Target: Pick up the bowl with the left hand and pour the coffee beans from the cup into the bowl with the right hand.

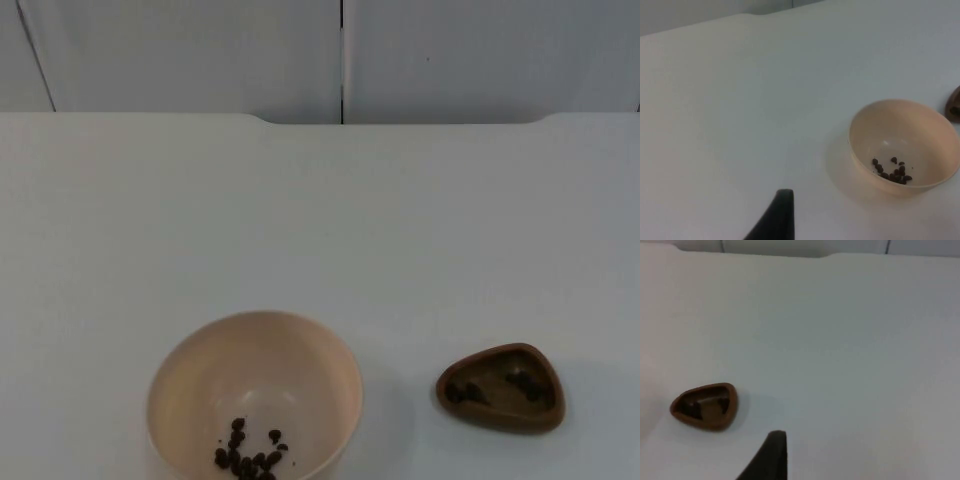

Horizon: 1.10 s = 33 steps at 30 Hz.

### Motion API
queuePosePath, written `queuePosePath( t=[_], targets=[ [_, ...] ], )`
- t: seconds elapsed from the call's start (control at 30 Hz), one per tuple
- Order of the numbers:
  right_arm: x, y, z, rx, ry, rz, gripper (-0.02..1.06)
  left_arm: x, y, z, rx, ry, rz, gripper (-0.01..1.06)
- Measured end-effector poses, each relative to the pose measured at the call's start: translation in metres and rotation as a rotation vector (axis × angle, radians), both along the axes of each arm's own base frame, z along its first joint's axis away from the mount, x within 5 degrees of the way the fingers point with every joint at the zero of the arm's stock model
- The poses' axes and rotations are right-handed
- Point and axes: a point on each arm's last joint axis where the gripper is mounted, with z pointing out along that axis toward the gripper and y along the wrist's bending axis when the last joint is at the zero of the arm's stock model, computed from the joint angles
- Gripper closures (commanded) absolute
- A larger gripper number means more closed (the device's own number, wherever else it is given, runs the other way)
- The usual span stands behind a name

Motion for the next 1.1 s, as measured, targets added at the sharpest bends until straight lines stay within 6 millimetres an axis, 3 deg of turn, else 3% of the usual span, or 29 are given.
queuePosePath(
  t=[0.23,0.87,1.1],
  targets=[
    [-0.0004,0.0006,0.0,-0.001,0.0,-0.089,-0.01,0.0,0.0,0.0,0.0,0.0,0.0,0.0],
    [-0.0005,0.0007,0.0,-0.001,0.0,-0.093,-0.01,0.0,0.0,0.0,0.0,0.0,0.0,0.0],
    [-0.0005,0.0007,0.0,-0.001,0.0,-0.093,-0.01,-0.0001,-0.0005,0.0,0.0,0.0,0.098,0.0]
  ],
)
